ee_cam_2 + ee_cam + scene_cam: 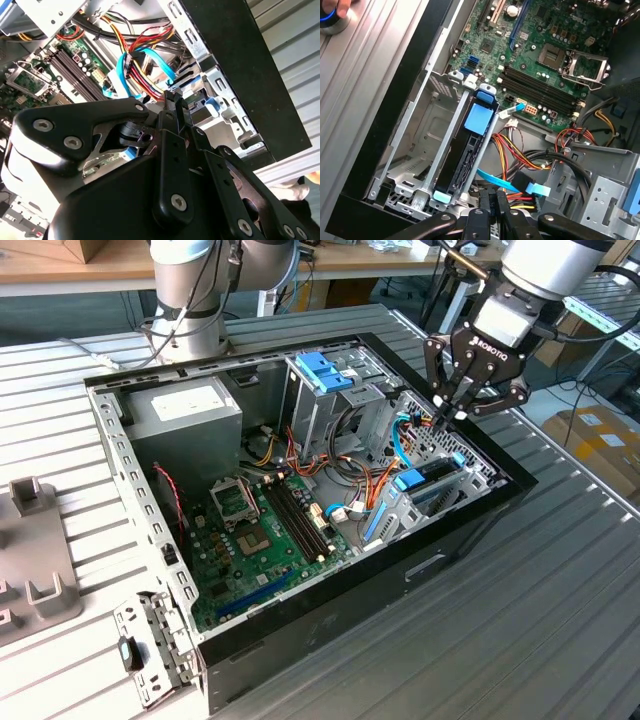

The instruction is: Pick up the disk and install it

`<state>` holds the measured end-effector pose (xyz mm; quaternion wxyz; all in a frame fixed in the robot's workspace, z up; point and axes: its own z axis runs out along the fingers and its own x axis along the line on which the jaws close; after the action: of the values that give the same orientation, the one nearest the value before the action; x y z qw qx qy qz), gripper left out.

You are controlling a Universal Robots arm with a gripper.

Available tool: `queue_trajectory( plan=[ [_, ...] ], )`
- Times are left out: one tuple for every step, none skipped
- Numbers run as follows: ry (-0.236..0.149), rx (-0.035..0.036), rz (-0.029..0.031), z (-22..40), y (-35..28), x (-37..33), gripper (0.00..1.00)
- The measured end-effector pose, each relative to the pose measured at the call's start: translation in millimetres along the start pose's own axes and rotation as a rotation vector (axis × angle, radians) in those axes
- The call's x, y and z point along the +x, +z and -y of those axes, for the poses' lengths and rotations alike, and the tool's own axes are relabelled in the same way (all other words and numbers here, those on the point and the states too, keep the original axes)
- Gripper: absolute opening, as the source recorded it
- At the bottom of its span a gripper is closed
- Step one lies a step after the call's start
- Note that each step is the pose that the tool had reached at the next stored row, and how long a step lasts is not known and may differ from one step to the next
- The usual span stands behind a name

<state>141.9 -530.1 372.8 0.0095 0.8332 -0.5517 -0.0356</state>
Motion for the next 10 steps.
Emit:
queue_trajectory(
  plan=[
    [0.005, 0.0002, 0.0002, 0.0, 0.0, 0.0, 0.18],
    [0.009, 0.0005, 0.0005, 0.0, 0.0, 0.0, 0.18],
    [0.015, 0.0008, 0.0009, 0.0, 0.0, 0.0, 0.18],
    [0.021, 0.001, 0.0012, 0.0, 0.0, 0.0, 0.18],
    [0.026, 0.0013, 0.0014, 0.0, 0.0, 0.0, 0.18],
    [0.034, 0.0017, 0.0019, 0.0, 0.0, 0.0, 0.18],
    [0.044, 0.0022, 0.0025, 0.0, 0.0, 0.0, 0.18],
    [0.05, 0.0025, 0.0028, 0.0, 0.0, 0.0, 0.18],
    [0.055, 0.0027, 0.0031, 0.0, 0.0, 0.0, 0.18],
    [0.064, 0.0031, 0.0035, 0.0, 0.0, 0.0, 0.18]
  ],
)
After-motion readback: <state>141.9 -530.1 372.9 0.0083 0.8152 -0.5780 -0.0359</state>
